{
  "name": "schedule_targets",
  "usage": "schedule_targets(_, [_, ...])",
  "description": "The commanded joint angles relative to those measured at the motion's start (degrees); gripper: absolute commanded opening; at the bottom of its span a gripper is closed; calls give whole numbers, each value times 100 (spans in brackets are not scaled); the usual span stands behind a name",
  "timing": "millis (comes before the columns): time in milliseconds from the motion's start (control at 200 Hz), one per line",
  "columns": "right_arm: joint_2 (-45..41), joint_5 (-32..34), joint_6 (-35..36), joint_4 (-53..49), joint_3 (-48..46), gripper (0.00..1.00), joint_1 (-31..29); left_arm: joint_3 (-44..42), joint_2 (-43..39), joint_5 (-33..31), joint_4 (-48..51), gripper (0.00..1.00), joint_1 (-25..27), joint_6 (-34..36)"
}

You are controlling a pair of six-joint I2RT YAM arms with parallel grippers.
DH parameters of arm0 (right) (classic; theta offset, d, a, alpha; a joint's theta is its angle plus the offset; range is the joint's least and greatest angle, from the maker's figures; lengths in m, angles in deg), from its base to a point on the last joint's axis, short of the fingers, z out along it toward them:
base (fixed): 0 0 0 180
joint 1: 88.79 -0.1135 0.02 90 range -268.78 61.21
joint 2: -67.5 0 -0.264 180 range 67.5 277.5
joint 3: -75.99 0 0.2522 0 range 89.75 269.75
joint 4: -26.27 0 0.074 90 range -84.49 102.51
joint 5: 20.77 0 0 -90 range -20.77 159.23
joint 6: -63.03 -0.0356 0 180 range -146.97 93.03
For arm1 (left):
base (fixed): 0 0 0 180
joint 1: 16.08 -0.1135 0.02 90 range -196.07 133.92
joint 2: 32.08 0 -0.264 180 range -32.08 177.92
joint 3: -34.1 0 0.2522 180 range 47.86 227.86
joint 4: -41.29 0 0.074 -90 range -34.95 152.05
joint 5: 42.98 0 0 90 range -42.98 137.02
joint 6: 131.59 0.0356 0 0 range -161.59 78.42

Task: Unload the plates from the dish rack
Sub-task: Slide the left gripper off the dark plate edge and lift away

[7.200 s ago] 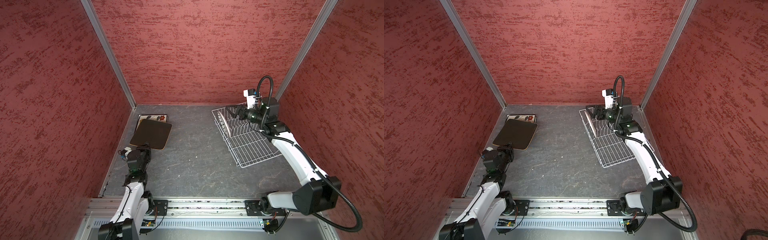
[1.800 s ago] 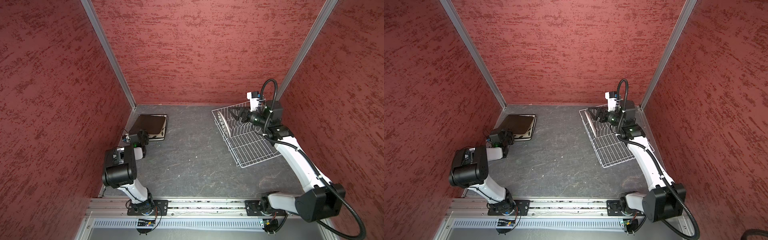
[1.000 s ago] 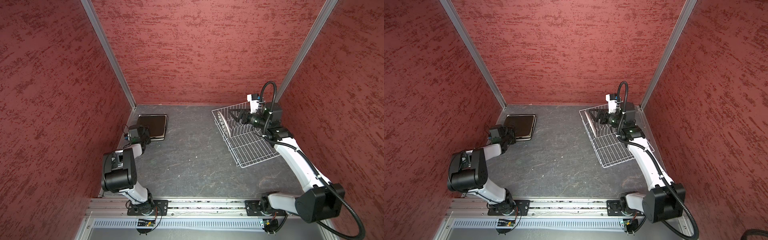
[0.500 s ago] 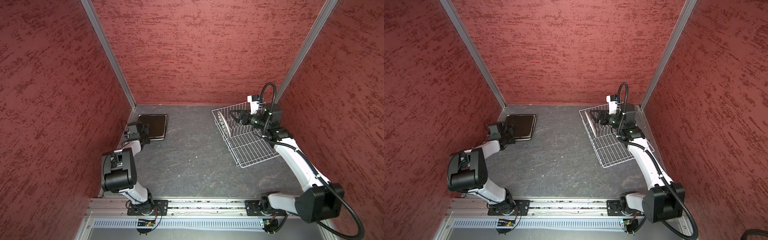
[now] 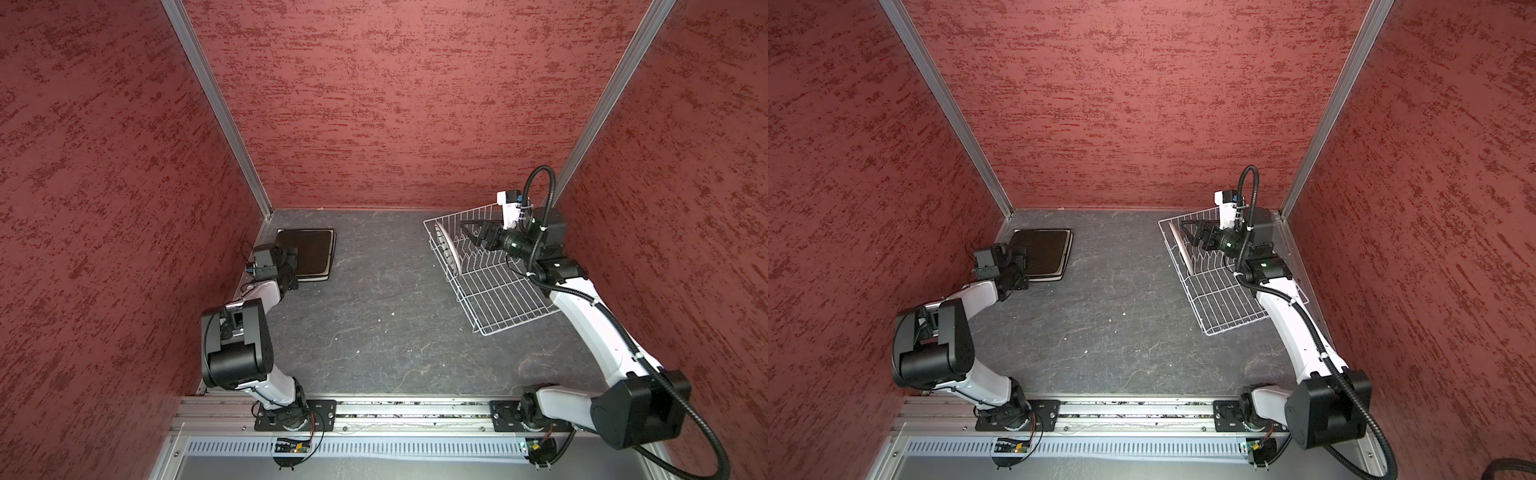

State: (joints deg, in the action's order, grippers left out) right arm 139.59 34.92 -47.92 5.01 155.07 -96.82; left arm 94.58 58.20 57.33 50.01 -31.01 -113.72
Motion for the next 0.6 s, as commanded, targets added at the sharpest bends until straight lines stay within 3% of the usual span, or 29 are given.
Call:
schedule_targets(0, [-166, -32, 108, 84, -63, 86, 33, 16, -203, 61, -2, 97, -62, 125])
schedule_targets(596, [-480, 24, 126, -92, -222, 86, 51, -97, -494, 152, 194, 100, -65, 165])
